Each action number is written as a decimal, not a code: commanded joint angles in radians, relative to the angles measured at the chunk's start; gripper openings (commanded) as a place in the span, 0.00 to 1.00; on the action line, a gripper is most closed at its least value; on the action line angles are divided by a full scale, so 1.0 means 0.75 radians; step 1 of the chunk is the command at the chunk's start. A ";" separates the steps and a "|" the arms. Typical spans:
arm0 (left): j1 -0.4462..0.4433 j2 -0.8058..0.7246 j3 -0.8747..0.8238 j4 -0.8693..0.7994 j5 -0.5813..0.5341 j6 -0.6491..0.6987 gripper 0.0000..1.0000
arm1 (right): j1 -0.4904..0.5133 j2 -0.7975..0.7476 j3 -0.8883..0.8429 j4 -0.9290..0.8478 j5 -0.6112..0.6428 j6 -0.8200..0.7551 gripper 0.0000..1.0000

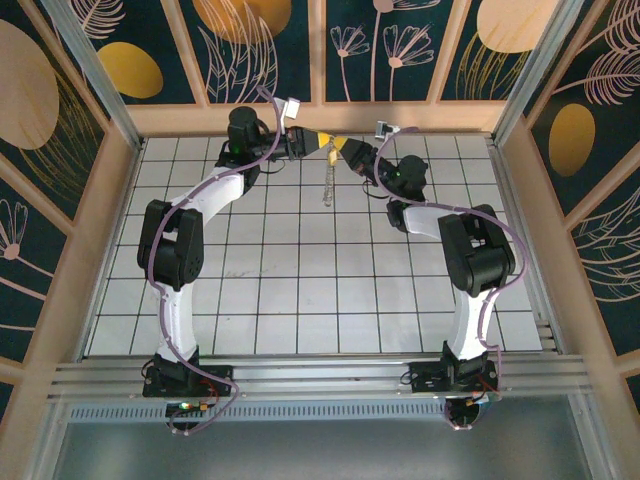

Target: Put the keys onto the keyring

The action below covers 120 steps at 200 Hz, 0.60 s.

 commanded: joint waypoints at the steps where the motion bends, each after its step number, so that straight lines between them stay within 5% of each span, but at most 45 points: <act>1: -0.023 -0.033 -0.014 0.058 0.060 -0.007 0.00 | 0.013 0.023 0.075 0.024 -0.052 -0.021 0.00; 46: -0.021 -0.031 0.006 0.041 0.041 -0.010 0.00 | 0.009 0.024 0.132 -0.074 -0.116 -0.076 0.00; 82: 0.012 -0.037 0.038 -0.004 0.012 0.008 0.28 | -0.032 0.020 0.215 -0.222 -0.222 -0.144 0.00; 120: 0.068 -0.044 0.089 -0.119 0.019 0.068 0.37 | -0.100 0.017 0.315 -0.425 -0.351 -0.237 0.00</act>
